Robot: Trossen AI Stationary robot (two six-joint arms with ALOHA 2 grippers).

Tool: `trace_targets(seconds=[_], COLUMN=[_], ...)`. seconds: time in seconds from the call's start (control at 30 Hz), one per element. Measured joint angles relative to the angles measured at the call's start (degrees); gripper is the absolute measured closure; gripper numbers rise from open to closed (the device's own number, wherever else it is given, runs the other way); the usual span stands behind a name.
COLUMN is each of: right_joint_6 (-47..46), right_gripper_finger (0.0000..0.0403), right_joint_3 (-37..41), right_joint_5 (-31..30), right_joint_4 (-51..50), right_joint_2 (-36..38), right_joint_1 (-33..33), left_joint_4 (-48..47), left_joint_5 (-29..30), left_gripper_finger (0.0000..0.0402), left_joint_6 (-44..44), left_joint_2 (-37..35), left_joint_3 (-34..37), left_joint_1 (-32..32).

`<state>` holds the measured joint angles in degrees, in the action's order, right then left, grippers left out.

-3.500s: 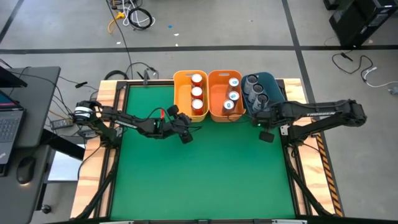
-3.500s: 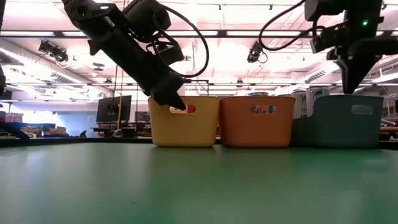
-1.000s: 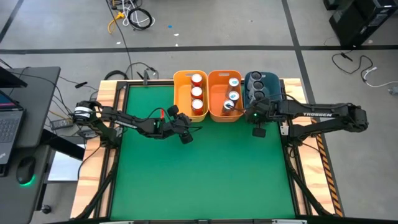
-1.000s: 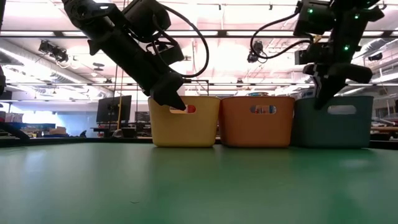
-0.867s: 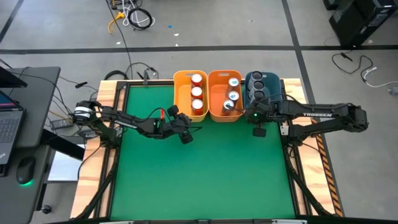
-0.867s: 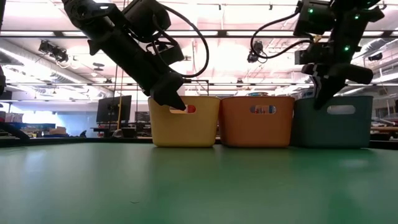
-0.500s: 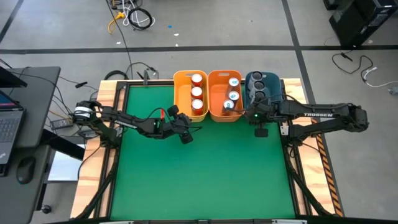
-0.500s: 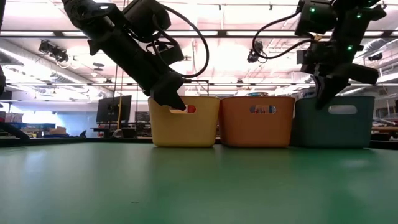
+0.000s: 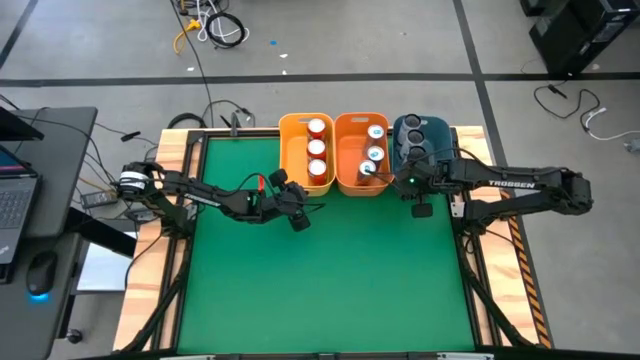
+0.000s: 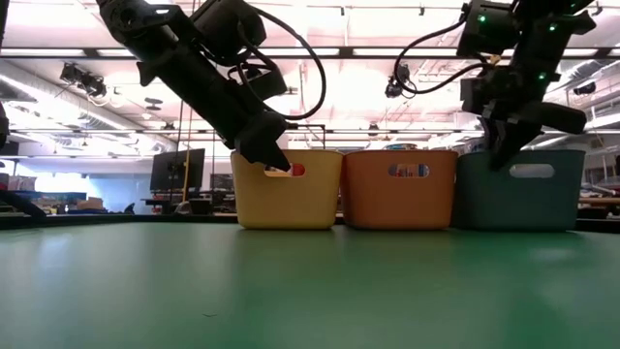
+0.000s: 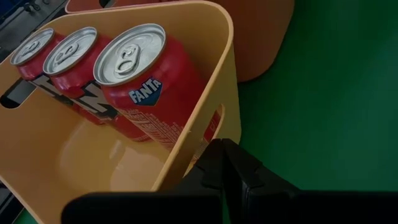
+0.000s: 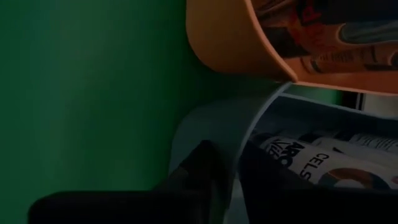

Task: Sort soda cans
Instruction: Adjust the blue bin

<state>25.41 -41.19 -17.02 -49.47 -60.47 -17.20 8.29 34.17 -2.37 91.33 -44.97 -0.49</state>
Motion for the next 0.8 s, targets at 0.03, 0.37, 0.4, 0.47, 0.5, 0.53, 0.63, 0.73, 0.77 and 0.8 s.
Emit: trace_targets(seconds=[0.03, 0.37, 0.4, 0.47, 0.5, 0.53, 0.63, 0.73, 0.77, 0.8], right_joint_6=[0.1, -5.1, -5.5, -6.2, -6.5, -6.9, -8.2, -9.1, -9.2, -9.3], right_gripper_finger=[0.0334, 0.0267, 0.0259, 0.0243, 0.0234, 0.0226, 0.0202, 0.0180, 0.0173, 0.0167], right_joint_3=[0.0, 0.0, 0.0, 0.0, 0.0, 0.0, -1.3, -3.3, -4.0, -4.8], right_joint_5=[0.0, -1.8, -1.9, -2.1, -2.2, -2.3, -2.8, -3.2, -3.2, -3.1], right_joint_4=[0.1, 1.0, 1.0, 1.0, 1.0, 1.0, -0.1, -1.2, -1.8, -2.3], right_joint_2=[0.0, 0.2, 0.3, 0.6, 0.8, 1.0, 1.2, 1.2, 1.2, 1.2], right_joint_1=[-0.1, -0.1, -0.1, -0.1, -0.1, -0.1, -0.1, -0.1, -0.1, -0.1], left_joint_4=[0.0, -0.3, -0.4, -0.5, -0.6, -0.7, -1.9, -3.1, -3.4, -3.6], left_joint_5=[0.0, 0.0, 0.0, 0.0, 0.0, 0.0, 0.0, 0.0, 0.0, 0.0], left_gripper_finger=[0.0400, 0.0400, 0.0400, 0.0400, 0.0400, 0.0400, 0.0400, 0.0400, 0.0400, 0.0400], left_joint_6=[0.0, 0.5, 0.5, 0.6, 0.8, 0.9, 1.4, 1.5, 1.5, 1.6], left_joint_2=[0.0, 0.0, 0.0, 0.0, 0.0, 0.0, 0.0, 0.0, 0.0, -0.1], left_joint_3=[0.0, -1.1, -1.5, -2.1, -2.4, -2.7, -3.7, -4.6, -4.8, -5.0], left_joint_1=[0.0, 0.0, 0.0, 0.0, 0.0, 0.0, 0.0, 0.0, 0.0, 0.0])
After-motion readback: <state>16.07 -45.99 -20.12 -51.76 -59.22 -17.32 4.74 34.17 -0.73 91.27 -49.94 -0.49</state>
